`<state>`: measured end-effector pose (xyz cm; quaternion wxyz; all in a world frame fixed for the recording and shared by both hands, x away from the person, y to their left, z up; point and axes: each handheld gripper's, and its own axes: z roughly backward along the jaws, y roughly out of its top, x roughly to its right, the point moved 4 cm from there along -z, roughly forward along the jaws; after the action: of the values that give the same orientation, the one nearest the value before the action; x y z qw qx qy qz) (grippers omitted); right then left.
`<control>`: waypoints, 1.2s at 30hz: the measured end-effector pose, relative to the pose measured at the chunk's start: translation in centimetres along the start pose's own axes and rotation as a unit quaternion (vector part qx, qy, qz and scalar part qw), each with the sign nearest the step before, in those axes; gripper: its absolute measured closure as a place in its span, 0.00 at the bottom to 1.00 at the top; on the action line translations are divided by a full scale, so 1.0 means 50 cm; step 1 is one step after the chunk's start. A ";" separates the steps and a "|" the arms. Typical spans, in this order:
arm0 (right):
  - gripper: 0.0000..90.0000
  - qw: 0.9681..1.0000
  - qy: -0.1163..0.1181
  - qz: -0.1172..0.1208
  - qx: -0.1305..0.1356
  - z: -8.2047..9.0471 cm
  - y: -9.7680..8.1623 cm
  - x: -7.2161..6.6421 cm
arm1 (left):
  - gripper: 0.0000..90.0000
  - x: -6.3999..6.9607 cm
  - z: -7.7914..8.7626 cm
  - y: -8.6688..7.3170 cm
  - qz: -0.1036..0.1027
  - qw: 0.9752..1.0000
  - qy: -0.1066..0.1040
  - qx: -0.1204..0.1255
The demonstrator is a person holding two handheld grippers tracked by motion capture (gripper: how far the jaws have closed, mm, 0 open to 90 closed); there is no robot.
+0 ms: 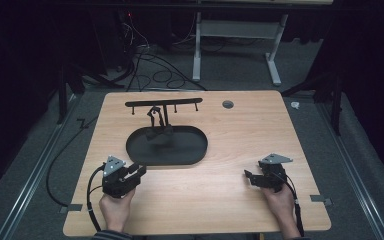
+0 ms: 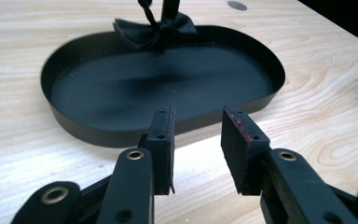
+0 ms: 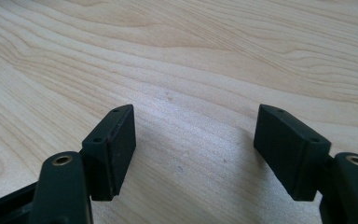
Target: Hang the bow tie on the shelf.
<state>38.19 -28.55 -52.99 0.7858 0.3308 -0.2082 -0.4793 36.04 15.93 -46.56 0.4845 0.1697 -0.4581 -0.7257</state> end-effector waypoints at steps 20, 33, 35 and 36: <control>0.34 1.000 0.000 0.000 0.000 0.000 0.000 0.000 | 0.71 0.018 -0.044 -0.050 -0.011 0.999 0.013 -0.038; 0.34 1.000 0.001 0.000 0.000 0.000 0.000 0.000 | 0.55 0.009 -0.095 -0.092 -0.036 0.993 0.076 -0.079; 0.35 1.000 0.001 -0.001 0.000 0.000 0.000 0.000 | 0.52 0.010 -0.101 -0.097 -0.052 0.991 0.088 -0.082; 0.34 1.000 0.000 0.000 0.000 0.000 0.000 0.000 | 0.51 0.011 -0.102 -0.099 -0.050 0.992 0.088 -0.077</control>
<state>38.18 -28.55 -52.99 0.7857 0.3311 -0.2077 -0.4795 36.60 13.49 -53.20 0.4976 0.2181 -0.3478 -0.7642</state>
